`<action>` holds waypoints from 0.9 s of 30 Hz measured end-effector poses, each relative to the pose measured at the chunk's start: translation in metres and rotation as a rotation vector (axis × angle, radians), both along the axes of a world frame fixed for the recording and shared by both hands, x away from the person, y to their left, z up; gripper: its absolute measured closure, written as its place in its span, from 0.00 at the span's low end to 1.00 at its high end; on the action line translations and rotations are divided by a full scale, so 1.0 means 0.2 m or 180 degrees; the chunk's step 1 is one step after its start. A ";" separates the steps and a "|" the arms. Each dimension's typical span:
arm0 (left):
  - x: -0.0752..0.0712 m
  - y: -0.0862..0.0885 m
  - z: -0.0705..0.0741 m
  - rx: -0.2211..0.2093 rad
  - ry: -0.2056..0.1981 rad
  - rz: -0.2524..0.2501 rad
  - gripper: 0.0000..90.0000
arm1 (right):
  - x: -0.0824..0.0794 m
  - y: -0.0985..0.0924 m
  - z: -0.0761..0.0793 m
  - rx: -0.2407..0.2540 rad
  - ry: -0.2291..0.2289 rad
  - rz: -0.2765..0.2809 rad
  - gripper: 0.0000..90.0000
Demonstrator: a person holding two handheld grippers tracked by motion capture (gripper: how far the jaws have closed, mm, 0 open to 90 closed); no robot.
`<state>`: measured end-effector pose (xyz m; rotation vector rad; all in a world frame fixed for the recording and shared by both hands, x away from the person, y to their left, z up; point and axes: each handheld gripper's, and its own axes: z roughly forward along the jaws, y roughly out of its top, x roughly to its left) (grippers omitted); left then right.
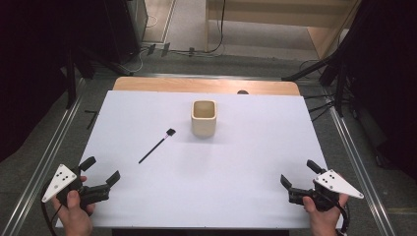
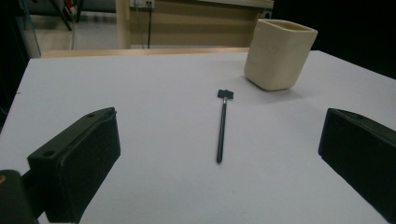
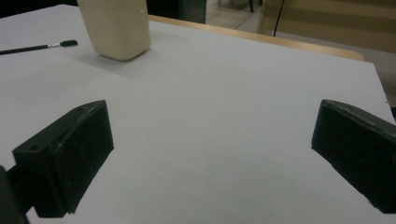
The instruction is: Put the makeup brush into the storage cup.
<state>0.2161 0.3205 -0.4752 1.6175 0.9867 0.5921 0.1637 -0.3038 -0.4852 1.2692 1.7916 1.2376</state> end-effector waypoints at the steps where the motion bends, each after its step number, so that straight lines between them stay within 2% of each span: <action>1: 0.00 0.00 0.00 -0.0006 0.0004 -0.0004 0.00 | 0.00 0.00 0.00 0.0000 0.0000 0.0001 0.00; 20: 0.02 -0.04 0.00 0.0039 0.0013 -0.0072 0.00 | -0.01 0.00 0.00 0.0009 0.0020 -0.0001 0.00; 27: 0.06 -0.13 0.02 0.0113 -0.0018 -0.0203 0.00 | -0.01 0.01 0.00 0.0011 0.0009 -0.0004 0.00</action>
